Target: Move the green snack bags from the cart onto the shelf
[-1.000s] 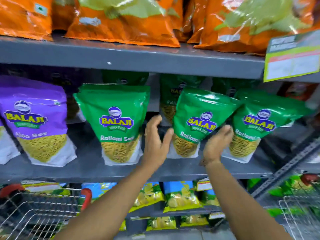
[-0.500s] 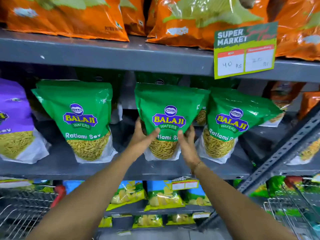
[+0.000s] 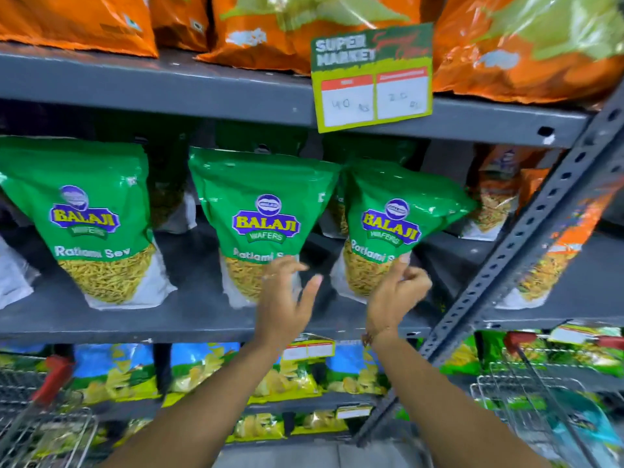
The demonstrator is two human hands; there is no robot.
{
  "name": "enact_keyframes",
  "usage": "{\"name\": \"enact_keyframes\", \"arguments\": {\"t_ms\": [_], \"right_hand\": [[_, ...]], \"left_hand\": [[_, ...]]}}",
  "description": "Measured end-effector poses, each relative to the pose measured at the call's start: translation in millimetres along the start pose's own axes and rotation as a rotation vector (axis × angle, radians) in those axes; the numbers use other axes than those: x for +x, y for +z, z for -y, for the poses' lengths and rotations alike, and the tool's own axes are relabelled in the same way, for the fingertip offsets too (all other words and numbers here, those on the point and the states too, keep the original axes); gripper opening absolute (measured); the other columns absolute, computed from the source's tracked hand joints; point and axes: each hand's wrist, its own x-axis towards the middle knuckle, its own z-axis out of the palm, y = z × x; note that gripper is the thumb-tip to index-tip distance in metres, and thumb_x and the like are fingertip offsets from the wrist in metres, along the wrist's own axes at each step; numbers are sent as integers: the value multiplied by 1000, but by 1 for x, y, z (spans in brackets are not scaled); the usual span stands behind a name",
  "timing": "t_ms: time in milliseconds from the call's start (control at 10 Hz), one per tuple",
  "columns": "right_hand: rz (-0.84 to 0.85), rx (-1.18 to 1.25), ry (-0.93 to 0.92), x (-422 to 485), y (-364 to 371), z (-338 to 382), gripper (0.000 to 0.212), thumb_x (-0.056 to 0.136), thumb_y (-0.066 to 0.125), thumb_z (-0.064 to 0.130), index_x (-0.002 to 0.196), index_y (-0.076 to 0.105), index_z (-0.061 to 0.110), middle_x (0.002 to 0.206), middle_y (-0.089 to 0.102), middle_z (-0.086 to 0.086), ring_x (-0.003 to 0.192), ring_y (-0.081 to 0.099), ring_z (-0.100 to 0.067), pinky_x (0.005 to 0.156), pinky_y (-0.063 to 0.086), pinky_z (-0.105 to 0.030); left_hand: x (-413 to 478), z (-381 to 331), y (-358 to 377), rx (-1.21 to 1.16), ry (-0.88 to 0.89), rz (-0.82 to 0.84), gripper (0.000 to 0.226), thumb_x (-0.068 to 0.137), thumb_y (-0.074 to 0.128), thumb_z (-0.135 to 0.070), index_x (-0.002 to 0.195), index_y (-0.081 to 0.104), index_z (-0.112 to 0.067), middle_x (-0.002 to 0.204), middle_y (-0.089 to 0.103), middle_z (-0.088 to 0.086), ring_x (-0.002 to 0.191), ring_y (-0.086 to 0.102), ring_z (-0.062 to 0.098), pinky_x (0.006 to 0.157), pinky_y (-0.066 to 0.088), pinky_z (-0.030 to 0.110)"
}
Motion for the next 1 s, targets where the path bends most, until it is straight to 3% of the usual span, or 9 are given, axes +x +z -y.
{"name": "enact_keyframes", "arguments": {"t_ms": [100,200,300,400,500,600,700,900,1000], "right_hand": [[-20,64,31,45,-4,13,31,92,43,33,98,48,4,96,45,-4,83,44,-14,75,39,-22],[191,151,79,112,6,29,17,93,41,18,81,53,19,67,55,17,59,46,6,61,39,-13],[244,104,68,141,7,36,23,91,40,12,74,52,22,60,57,17,53,48,7,66,39,-22],[345,27,141,147,6,46,25,98,33,18,117,48,10,96,48,2,85,48,-8,79,37,-28],[298,75,182,138,6,39,37,99,31,33,123,43,9,110,44,0,102,40,-11,89,33,-27],[519,-21,316,108,-6,5,67,81,29,74,128,42,28,134,49,8,120,47,-13,108,35,-39],[630,-133,346,91,-17,-7,67,84,29,69,137,33,28,129,50,11,115,50,-12,103,37,-33],[547,-189,351,86,-24,-1,65,88,25,63,141,27,24,141,49,-5,126,48,-26,107,37,-38],[385,-249,211,64,-28,-4,79,81,29,73,132,43,13,134,55,-12,123,51,-28,106,40,-41]], "left_hand": [[30,-29,45,-175,-256,232,59,86,44,-53,128,41,-11,132,47,9,121,43,17,107,35,36],[89,-48,86,-506,-742,242,80,77,59,-53,141,27,-16,147,40,11,131,43,23,113,33,44],[110,-41,98,-487,-722,113,69,66,70,-45,122,49,-10,123,63,13,110,61,26,100,47,50],[104,-42,105,-416,-676,18,59,63,75,-37,108,53,-6,109,68,12,99,65,26,91,53,46],[92,-35,104,-411,-678,80,67,68,75,-36,121,45,-7,117,63,8,106,61,24,92,50,36],[65,-13,102,-396,-693,451,80,64,78,-32,130,36,-16,127,57,3,114,55,19,102,44,37],[50,-8,100,-289,-672,561,78,57,81,-39,123,43,-23,123,60,2,112,57,18,102,46,41],[43,-17,98,-245,-702,509,84,51,77,-56,124,43,-30,128,59,1,115,56,20,102,46,44],[30,-29,86,-108,-599,351,85,58,71,-60,128,41,-23,132,55,3,120,51,22,103,44,43]]}}
